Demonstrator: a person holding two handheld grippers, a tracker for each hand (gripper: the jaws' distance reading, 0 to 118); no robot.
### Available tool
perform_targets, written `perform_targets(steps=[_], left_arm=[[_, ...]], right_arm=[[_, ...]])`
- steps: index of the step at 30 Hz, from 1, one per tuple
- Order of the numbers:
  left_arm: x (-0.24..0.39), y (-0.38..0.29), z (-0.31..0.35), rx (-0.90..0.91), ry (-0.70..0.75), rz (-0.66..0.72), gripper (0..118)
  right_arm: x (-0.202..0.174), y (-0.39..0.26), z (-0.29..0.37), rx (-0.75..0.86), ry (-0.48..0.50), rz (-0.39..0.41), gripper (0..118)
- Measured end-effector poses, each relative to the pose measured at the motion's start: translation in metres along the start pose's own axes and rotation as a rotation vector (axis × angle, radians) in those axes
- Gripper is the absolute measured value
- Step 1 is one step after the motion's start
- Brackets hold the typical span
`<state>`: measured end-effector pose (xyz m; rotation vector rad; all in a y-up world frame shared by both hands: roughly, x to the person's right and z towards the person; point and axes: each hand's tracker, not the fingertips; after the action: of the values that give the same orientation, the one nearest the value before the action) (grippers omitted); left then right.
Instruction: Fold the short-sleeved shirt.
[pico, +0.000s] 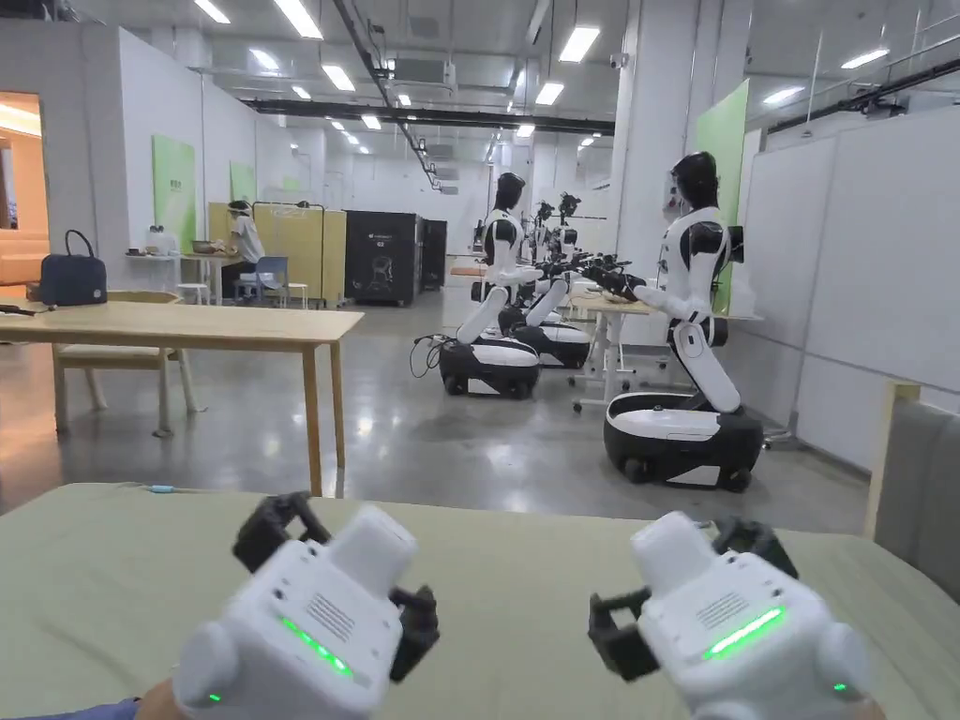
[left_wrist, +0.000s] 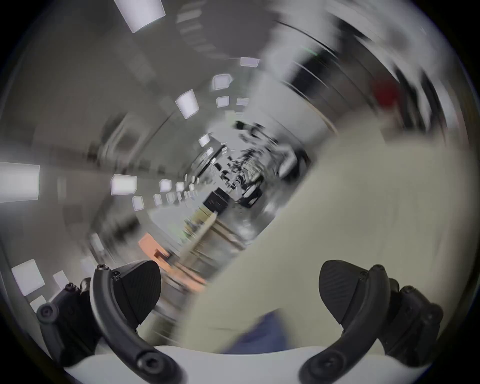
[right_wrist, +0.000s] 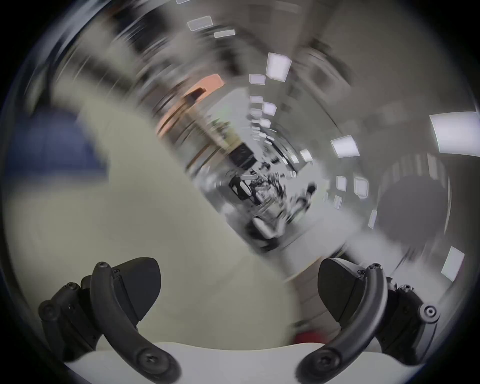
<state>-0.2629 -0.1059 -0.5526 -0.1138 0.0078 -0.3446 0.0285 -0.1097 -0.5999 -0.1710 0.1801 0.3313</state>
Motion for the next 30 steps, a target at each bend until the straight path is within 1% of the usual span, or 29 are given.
perform_targets(steps=[1,2,3,4,5,6,8,10,12,15,17,18,19,20,21,22,24,27,28,30], left_arm=[[-0.011,0.002,0.002,0.011,-0.027,0.181,118],[-0.021,-0.001,0.002,-0.002,-0.058,0.349,118],[-0.026,-0.004,0.002,-0.003,-0.064,0.435,118],[-0.028,-0.011,0.001,-0.011,-0.043,0.499,118],[-0.028,-0.016,0.000,-0.026,-0.034,0.490,118],[-0.027,-0.020,0.000,-0.031,-0.019,0.477,118],[-0.023,-0.026,-0.001,-0.032,-0.019,0.432,118],[-0.019,-0.028,0.000,-0.033,-0.039,0.372,118],[-0.015,-0.029,0.000,-0.025,-0.007,0.341,118],[-0.016,-0.033,0.000,-0.017,-0.008,0.337,118],[-0.019,-0.036,-0.001,-0.017,-0.034,0.355,118],[-0.021,-0.038,-0.001,-0.023,-0.042,0.366,116],[-0.022,-0.039,0.000,-0.024,-0.040,0.375,106],[-0.023,-0.040,0.002,-0.011,-0.031,0.377,57],[-0.023,-0.041,0.000,-0.006,-0.001,0.371,0],[-0.023,-0.044,0.001,0.011,0.039,0.357,0],[-0.029,-0.049,0.001,-0.005,-0.029,0.379,0],[-0.038,-0.058,0.005,-0.005,0.019,0.344,0],[-0.047,-0.062,0.009,-0.009,0.031,0.342,0],[-0.068,-0.075,0.017,-0.037,0.051,0.347,0]], right_arm=[[0.010,0.000,0.003,0.004,0.049,-0.186,118],[0.020,-0.005,0.006,0.024,0.126,-0.359,118],[0.022,-0.011,0.008,0.039,0.152,-0.443,118],[0.021,-0.019,0.009,0.034,0.128,-0.484,118],[0.017,-0.025,0.009,0.028,0.097,-0.459,118],[0.011,-0.033,0.009,0.032,0.093,-0.418,118],[0.002,-0.039,0.009,0.013,0.046,-0.352,118],[0.000,-0.040,0.009,0.015,0.050,-0.344,118],[-0.005,-0.041,0.008,0.029,0.027,-0.331,118],[-0.007,-0.039,0.010,0.036,0.018,-0.312,118],[-0.008,-0.038,0.010,0.034,0.013,-0.288,118],[-0.009,-0.039,0.012,0.036,0.011,-0.280,115],[-0.009,-0.039,0.015,0.047,0.004,-0.272,95],[-0.010,-0.038,0.015,0.051,-0.028,-0.254,33],[-0.012,-0.038,0.013,0.033,-0.093,-0.229,2],[-0.012,-0.041,0.015,0.065,-0.100,-0.229,1],[-0.007,-0.042,0.017,0.065,-0.021,-0.273,1],[-0.012,-0.041,0.017,0.055,-0.030,-0.239,1],[-0.018,-0.037,0.016,0.059,-0.014,-0.231,1],[-0.035,-0.028,0.013,0.062,0.062,-0.236,1]])
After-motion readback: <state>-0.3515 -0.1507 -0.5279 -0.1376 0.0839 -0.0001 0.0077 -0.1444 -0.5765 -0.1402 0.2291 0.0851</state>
